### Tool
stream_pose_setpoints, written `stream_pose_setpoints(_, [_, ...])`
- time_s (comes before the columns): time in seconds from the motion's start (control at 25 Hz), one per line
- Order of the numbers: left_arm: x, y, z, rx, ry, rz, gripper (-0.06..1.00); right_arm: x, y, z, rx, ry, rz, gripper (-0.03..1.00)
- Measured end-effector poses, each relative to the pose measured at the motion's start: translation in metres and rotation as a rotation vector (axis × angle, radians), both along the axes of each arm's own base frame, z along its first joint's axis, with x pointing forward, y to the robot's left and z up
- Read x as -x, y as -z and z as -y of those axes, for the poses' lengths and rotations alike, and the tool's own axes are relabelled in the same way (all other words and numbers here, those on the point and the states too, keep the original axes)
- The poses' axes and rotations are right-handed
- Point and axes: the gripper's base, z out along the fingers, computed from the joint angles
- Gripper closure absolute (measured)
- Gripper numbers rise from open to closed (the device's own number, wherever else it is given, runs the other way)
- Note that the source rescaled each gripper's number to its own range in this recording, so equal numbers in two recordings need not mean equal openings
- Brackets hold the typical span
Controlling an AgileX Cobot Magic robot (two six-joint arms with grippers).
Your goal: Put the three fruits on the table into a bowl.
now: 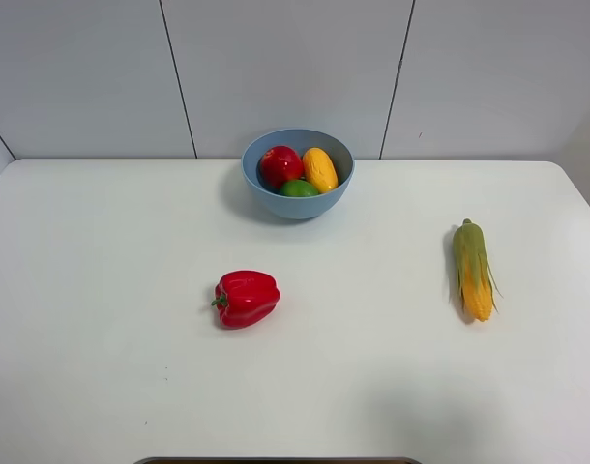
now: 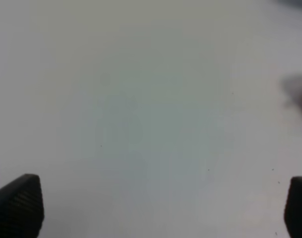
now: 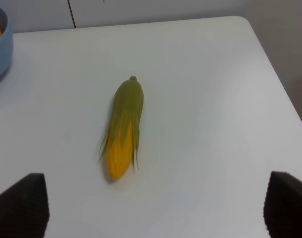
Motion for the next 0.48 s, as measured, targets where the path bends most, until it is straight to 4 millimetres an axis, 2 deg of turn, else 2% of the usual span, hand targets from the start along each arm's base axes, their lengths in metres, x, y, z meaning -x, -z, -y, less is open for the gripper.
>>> stream_pose_setpoints(0.48, [0.0, 0.0, 0.0001, 0.001, -0.001, 0.0, -0.04, 0.0, 0.0, 0.0, 0.0, 0.0, 0.0, 0.33])
